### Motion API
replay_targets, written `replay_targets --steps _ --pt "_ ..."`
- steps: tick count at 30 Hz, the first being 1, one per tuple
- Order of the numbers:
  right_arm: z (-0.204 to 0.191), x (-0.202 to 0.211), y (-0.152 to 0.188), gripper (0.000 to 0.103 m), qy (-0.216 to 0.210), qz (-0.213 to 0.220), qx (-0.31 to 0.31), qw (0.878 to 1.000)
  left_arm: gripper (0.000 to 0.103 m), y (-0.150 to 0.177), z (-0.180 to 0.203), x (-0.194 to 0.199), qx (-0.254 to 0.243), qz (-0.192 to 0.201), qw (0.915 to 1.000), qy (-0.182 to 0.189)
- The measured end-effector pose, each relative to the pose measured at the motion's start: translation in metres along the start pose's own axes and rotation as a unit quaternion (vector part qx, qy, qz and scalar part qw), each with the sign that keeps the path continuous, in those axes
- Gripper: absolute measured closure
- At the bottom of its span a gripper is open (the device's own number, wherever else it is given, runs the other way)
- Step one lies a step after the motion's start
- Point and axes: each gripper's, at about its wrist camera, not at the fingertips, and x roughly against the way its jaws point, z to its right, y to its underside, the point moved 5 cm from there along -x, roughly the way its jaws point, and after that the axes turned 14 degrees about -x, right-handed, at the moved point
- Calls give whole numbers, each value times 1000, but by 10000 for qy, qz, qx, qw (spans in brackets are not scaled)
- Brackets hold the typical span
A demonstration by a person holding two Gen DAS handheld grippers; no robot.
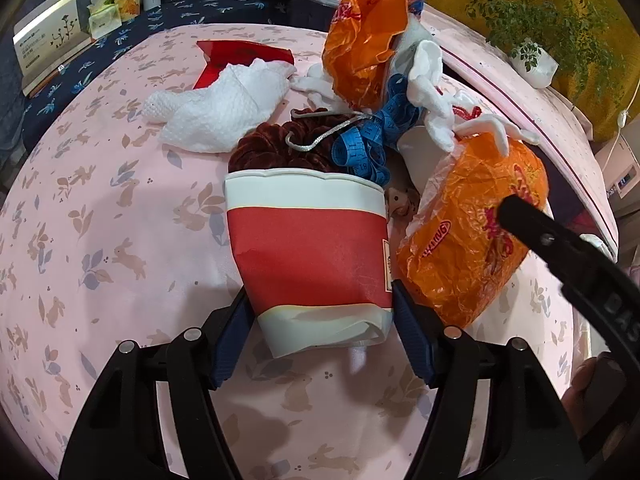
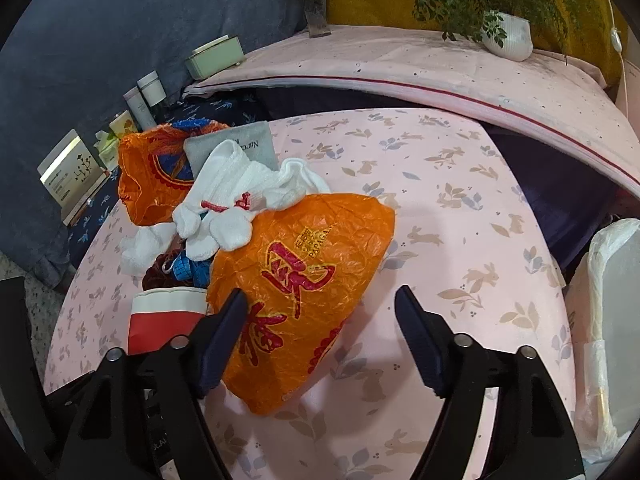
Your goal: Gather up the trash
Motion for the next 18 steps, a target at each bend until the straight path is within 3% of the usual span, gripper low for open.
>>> replay_targets --steps 5,7,9,18 --pt "-4 -4 7 61 -76 -94 49 9999 39 1 5 9 -44 102 9999 5" --pt "-5 0 9 80 -92 -100 95 9999 39 1 7 13 -67 148 9999 -11" --pt "-4 6 10 88 -108 -69 122 9998 39 1 10 19 -75 199 9998 -5" --pt "5 62 9 94 -142 325 195 9992 39 0 30 53 -251 506 9984 36"
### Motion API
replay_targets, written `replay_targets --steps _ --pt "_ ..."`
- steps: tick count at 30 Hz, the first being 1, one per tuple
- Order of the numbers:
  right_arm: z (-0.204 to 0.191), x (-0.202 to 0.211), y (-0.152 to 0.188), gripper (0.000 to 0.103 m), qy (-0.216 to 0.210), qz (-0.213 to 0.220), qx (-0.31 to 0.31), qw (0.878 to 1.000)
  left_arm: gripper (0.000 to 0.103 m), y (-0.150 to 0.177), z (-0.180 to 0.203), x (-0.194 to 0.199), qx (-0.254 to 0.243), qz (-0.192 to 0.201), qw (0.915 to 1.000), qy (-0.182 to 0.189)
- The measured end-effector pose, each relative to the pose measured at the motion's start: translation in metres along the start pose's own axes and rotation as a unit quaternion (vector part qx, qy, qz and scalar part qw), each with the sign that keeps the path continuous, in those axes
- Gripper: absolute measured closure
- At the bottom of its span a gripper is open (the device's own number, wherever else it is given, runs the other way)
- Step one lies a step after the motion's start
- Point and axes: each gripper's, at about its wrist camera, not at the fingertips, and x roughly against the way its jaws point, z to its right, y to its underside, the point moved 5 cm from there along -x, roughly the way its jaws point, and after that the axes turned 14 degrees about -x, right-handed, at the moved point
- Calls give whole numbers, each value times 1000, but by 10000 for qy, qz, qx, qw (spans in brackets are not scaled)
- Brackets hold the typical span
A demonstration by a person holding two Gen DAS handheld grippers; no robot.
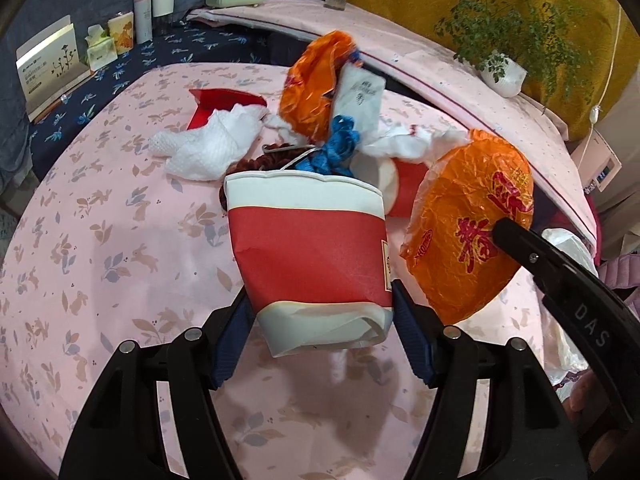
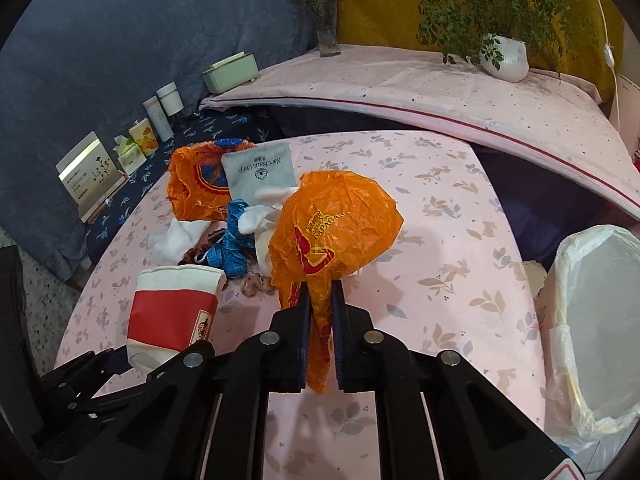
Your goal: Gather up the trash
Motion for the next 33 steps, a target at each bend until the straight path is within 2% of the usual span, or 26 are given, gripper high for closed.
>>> replay_targets --steps 6,12,14,18,19,21,24,28,33 --pt "8 33 -1 94 34 182 119 9998 39 1 18 22 -156 163 9997 28" --pt "31 30 25 92 205 -275 237 9991 39 4 29 33 -251 219 9994 22" --pt "44 24 36 88 197 -461 130 9987 39 6 33 33 -273 205 9994 5" --pt "59 20 51 74 294 -502 4 9983 39 11 38 32 -337 161 9993 -12" --pt "61 19 54 66 274 -536 -36 9982 39 12 40 31 -347 143 9993 -9" --pt "64 15 61 63 148 -673 -147 9975 39 13 44 30 -368 122 9992 -6" --pt "67 9 73 63 50 -834 -268 9961 39 14 47 31 -394 118 9992 -21" --pt "68 0 86 62 -338 -1150 -611 9909 39 15 47 31 -376 98 9992 -59" --pt "56 -3 91 64 -510 -1210 -508 9900 39 16 45 31 -348 85 9993 -97"
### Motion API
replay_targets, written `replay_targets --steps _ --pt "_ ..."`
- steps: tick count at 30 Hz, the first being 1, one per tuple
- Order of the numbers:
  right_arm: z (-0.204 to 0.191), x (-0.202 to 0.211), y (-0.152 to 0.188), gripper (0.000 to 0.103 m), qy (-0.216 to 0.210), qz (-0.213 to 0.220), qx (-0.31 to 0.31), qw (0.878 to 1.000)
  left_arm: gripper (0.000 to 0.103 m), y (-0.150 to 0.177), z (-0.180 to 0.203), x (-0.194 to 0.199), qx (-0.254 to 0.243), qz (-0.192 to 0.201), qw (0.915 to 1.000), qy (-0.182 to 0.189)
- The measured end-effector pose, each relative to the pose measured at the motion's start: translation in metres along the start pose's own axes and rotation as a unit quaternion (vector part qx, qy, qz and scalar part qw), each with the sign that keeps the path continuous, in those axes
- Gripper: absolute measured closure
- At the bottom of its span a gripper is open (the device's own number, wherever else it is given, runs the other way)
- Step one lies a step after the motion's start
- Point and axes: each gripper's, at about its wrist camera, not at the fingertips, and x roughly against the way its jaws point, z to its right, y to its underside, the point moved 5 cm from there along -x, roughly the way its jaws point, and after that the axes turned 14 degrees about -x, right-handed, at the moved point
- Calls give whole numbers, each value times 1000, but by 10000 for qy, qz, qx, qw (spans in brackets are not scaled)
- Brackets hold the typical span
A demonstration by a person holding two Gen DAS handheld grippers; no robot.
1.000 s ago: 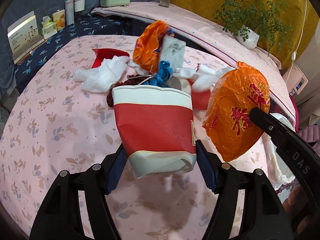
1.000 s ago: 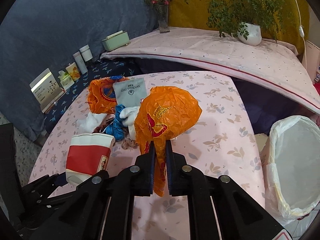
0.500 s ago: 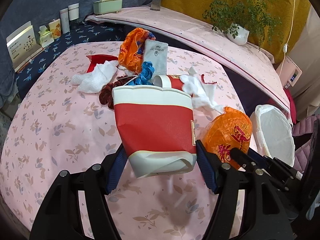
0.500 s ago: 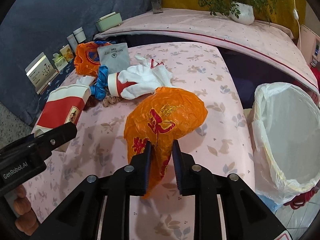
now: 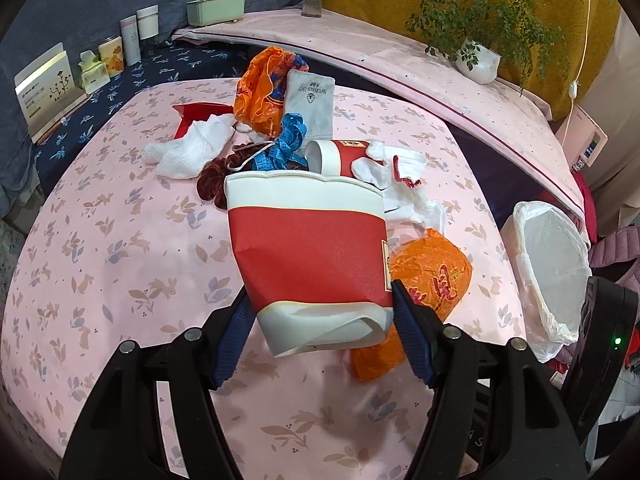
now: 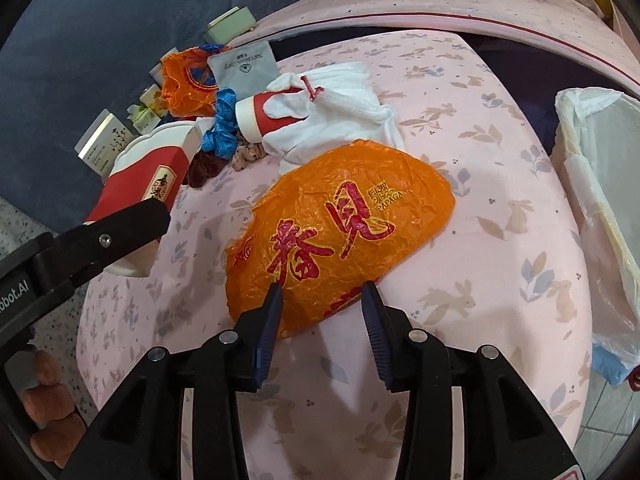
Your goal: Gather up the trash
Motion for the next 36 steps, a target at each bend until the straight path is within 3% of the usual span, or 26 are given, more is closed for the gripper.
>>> replay_targets --steps 2,4,6,10,12,14,15,17,24,26,27,28,32,33,36 --pt "-4 -2 0 69 -37 -14 20 10000 39 0 0 0 6 -2 10000 -16" --pt "-6 -6 0 90 -75 -93 17 9999 39 0 0 0 5 -5 10000 -31" --pt "-6 -9 1 100 -112 -170 0 9998 39 1 -1 0 6 -8 10000 -60" --pt "-7 -1 0 101 -22 -40 61 10000 39 2 -7 2 35 -8 9999 -145" --pt "-7 10 -4 92 50 192 61 9998 39 3 -11 1 52 -12 9997 -218" --pt "-6 20 -11 60 -7 327 -42 9995 39 3 -15 0 92 -26 9996 -256" --pt "-5 24 -15 38 6 454 -97 9989 39 3 -18 0 123 -32 9996 -266" --pt "-6 29 -24 36 110 695 -82 9975 39 4 -21 -1 154 -40 9994 -292" --pt "-29 5 -43 36 87 612 205 9979 39 7 -41 -6 292 -91 9986 -421" --pt "-33 -9 -39 39 115 434 301 9985 39 8 -47 -7 346 -118 9982 -466" --pt "-34 -18 -35 46 125 315 306 9990 39 9 -50 -8 376 -132 9981 -473" --pt "-34 -26 -32 59 142 198 306 9992 39 10 -53 -9 406 -147 9979 -485" --pt "-31 -39 -20 96 282 52 420 9987 39 11 -59 -10 458 -177 9975 -505" --pt "-32 -38 -18 102 220 -30 423 9989 39 11 -59 -10 459 -178 9975 -505" --pt "-33 -30 -14 102 94 -40 454 9989 39 10 -58 -9 430 -143 9978 -487"
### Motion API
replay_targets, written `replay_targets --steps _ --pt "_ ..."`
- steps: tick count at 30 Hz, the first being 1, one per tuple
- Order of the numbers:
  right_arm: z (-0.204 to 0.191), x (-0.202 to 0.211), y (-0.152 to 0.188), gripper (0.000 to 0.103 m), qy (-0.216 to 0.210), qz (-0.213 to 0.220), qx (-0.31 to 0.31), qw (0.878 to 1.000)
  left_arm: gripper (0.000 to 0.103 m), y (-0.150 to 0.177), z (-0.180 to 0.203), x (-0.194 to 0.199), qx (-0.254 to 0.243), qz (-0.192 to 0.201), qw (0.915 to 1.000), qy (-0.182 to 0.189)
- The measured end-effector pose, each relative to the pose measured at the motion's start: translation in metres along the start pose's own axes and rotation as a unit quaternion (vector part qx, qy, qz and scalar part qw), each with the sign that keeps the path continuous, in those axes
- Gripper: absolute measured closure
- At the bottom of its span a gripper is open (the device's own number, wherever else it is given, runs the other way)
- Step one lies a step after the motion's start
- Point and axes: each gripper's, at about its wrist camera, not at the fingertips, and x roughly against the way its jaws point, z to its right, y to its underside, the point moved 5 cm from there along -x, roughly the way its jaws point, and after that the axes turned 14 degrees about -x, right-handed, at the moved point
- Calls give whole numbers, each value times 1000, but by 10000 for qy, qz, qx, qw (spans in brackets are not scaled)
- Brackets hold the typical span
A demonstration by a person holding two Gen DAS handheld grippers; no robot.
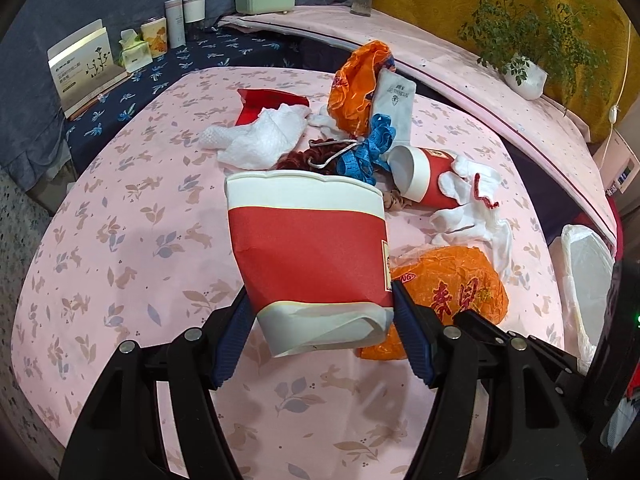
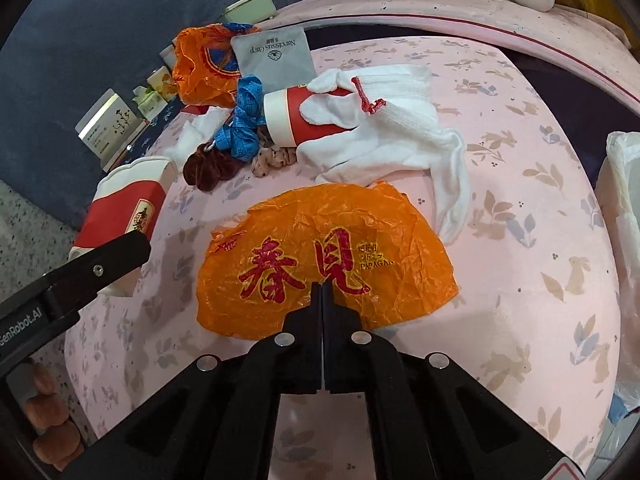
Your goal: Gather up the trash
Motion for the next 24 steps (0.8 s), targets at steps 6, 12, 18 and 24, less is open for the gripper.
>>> replay_targets --steps 6,12,18,24 --pt "-12 37 -1 102 -139 346 190 9991 39 -4 8 12 -70 114 9999 21" --pt "-2 64 -25 89 -47 783 3 9969 39 -8 13 22 -103 201 9997 -11" --pt "-7 35 -33 41 -85 603 39 9981 39 -6 10 18 -96 158 9998 -66" --pt "-20 -12 -21 42 120 229 233 9994 39 0 -6 9 44 33 9998 -173"
